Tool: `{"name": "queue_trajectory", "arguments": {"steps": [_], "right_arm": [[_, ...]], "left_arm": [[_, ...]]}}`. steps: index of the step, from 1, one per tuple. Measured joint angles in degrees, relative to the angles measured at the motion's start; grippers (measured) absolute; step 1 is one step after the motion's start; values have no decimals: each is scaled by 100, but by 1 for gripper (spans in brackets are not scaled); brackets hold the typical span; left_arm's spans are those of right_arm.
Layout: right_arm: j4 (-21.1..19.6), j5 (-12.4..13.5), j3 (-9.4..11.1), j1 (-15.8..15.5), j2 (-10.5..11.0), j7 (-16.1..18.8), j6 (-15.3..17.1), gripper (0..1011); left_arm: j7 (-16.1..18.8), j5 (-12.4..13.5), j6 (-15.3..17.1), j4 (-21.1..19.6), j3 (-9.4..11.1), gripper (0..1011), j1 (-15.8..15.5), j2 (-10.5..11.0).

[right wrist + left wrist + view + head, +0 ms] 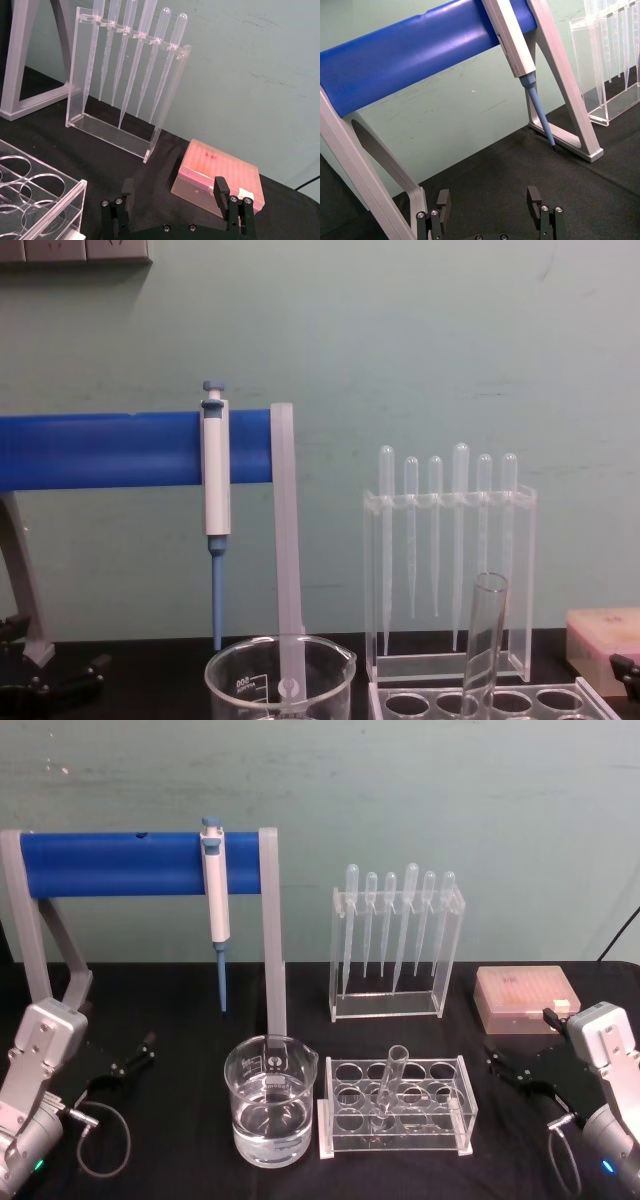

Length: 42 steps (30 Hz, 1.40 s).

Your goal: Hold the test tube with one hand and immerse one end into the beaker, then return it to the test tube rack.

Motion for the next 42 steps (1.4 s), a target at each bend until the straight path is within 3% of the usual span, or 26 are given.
{"name": "queue_trajectory", "arguments": {"steps": [36, 42], "right_arm": [[0, -1, 2, -1, 0, 2, 0, 1004], [-179, -17, 158, -170, 74, 39, -1, 1004]], "left_arm": [[0, 0, 0, 0, 0, 1000, 0, 0], [0, 0, 0, 0, 0, 1000, 0, 0]]}}
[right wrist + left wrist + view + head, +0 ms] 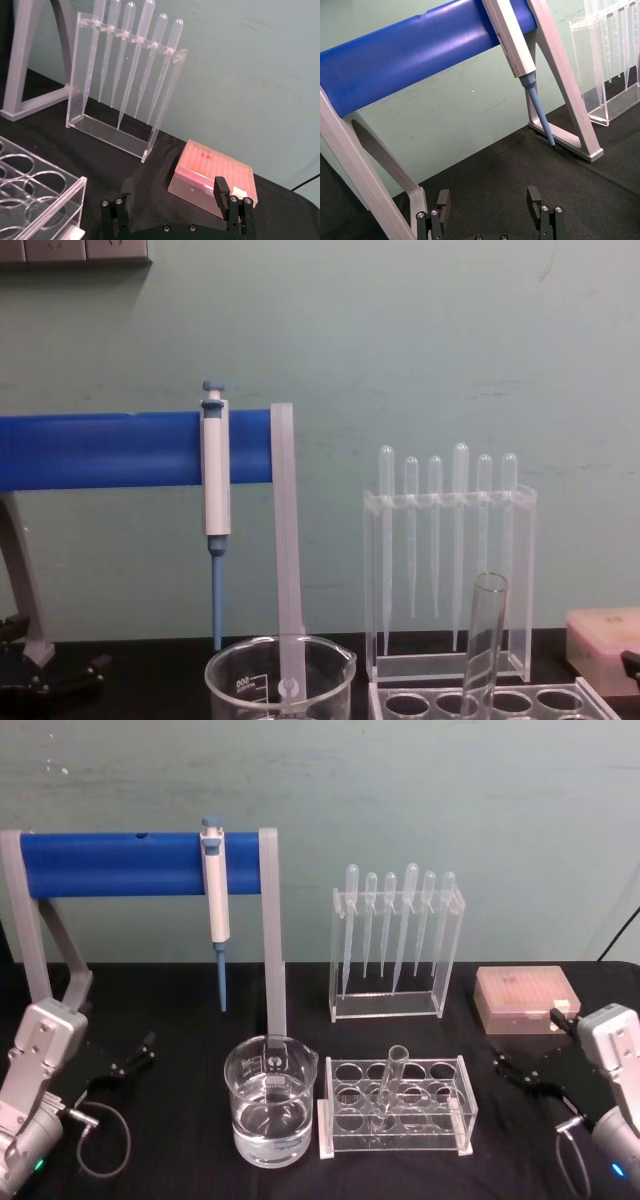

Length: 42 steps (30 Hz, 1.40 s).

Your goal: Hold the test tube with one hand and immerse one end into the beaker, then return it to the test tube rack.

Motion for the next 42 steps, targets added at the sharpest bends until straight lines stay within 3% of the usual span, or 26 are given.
{"name": "queue_trajectory", "arguments": {"steps": [7, 15, 21, 26, 31, 37, 42], "right_arm": [[-608, 36, 220, -469, 273, 112, 43, 1004], [-1492, 393, 390, -1251, 783, 825, -146, 1004], [-1826, 491, 375, -1529, 899, 1197, -338, 1004], [-1881, 349, 194, -1474, 656, 1390, -549, 1004], [-1673, 83, 19, -1263, 203, 1396, -798, 1004], [-1365, -170, -76, -1040, -254, 1323, -998, 1004], [-1147, -224, -91, -908, -512, 1328, -1134, 1004]], "left_arm": [[0, 0, 0, 0, 0, 1000, -1, 0], [0, 0, 0, 0, -1, 1000, 0, 0], [0, 0, 0, 0, 0, 1000, 0, 0], [0, 0, 0, 0, 0, 1000, 0, 0], [0, 0, 0, 0, 0, 1000, 0, 0], [0, 0, 0, 0, 0, 1000, 0, 0], [0, 0, 0, 0, 0, 1000, 0, 0]]}}
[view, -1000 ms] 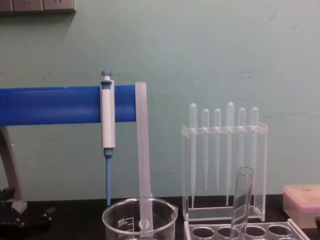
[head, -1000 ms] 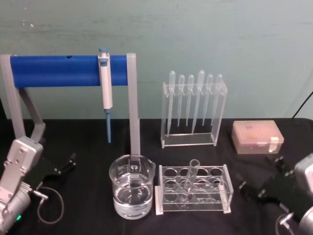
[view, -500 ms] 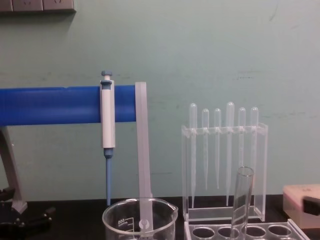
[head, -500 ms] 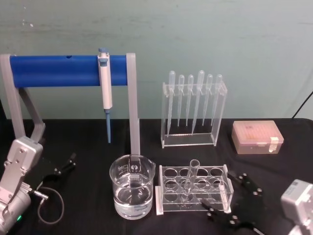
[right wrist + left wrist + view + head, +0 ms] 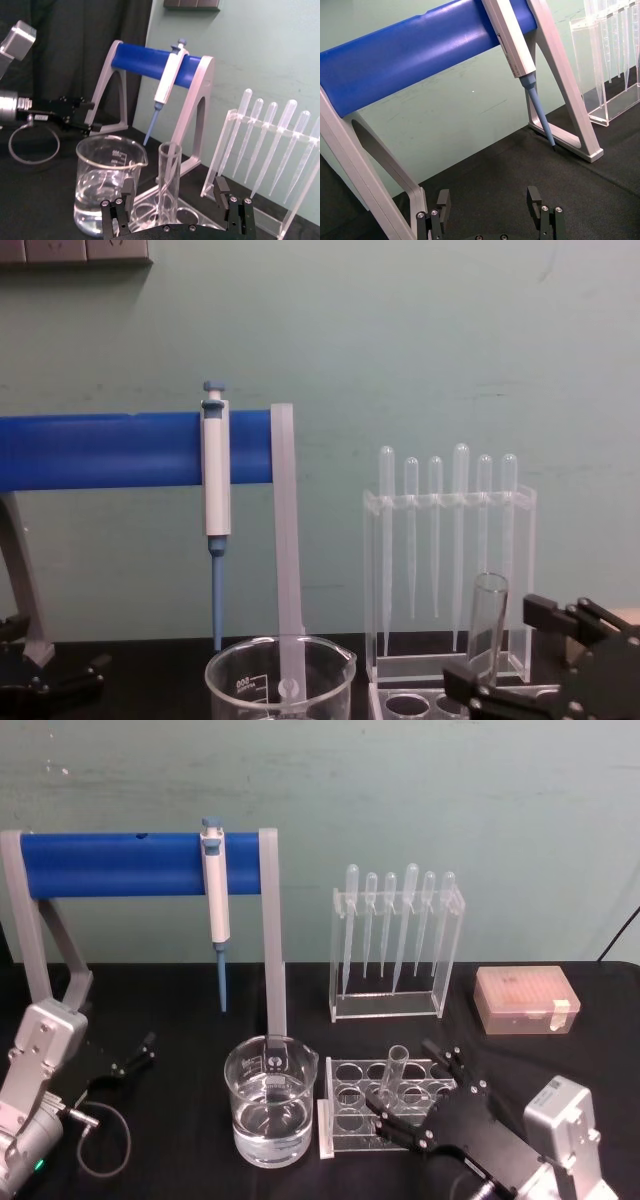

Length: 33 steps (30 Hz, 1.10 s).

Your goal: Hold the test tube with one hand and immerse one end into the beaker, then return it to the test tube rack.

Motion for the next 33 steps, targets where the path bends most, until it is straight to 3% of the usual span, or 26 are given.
{"name": "queue_trajectory", "arguments": {"steps": [7, 12, 33], "right_arm": [[232, -14, -21, 159, -302, 87, -101, 1004], [283, -31, -13, 189, -440, 128, -108, 924], [73, -144, 281, 3, -634, 267, -8, 277]], "left_arm": [[0, 0, 0, 0, 0, 1000, 0, 0], [0, 0, 0, 0, 0, 1000, 0, 0], [0, 0, 0, 0, 0, 1000, 0, 0]]}}
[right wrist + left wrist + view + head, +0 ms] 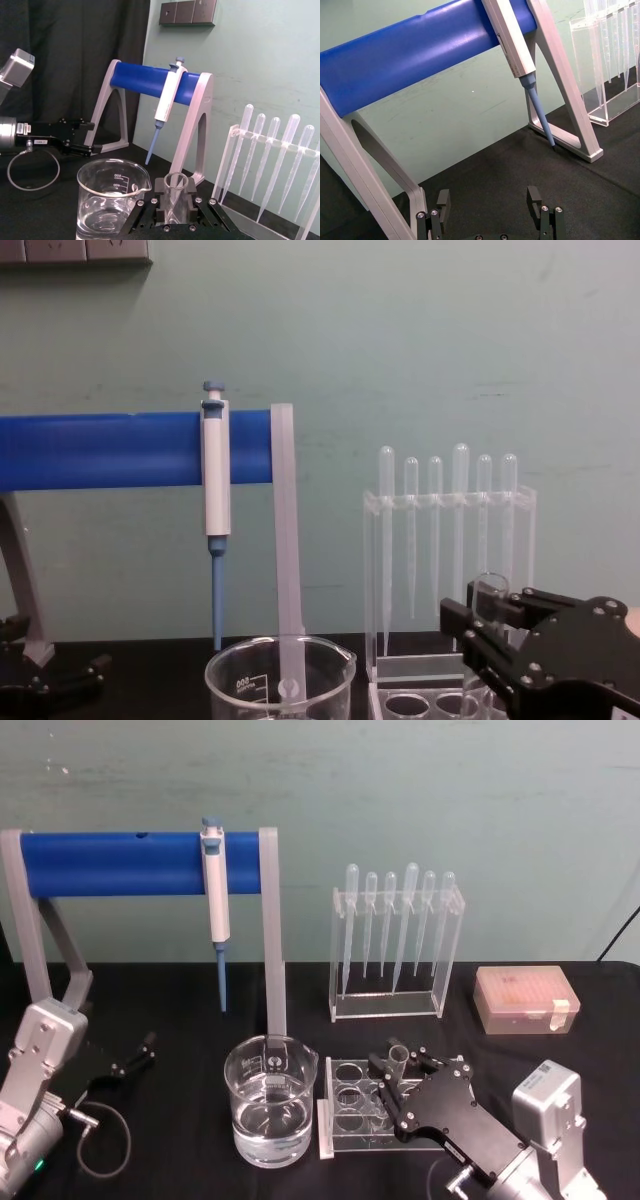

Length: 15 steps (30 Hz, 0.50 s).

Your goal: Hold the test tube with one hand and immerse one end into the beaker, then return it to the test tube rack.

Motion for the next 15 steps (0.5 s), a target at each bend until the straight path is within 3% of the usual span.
{"name": "queue_trajectory", "arguments": {"steps": [3, 11, 15], "right_arm": [[-63, -21, 48, -44, -17, 23, 21, 225], [-322, 14, 199, -143, -51, 91, 154, 226], [-541, 125, 314, -184, -77, 154, 383, 225]], "left_arm": [[0, 0, 0, 0, 0, 1000, 0, 0], [0, 0, 0, 0, 0, 1000, 0, 0], [0, 0, 0, 0, 0, 1000, 0, 0]]}}
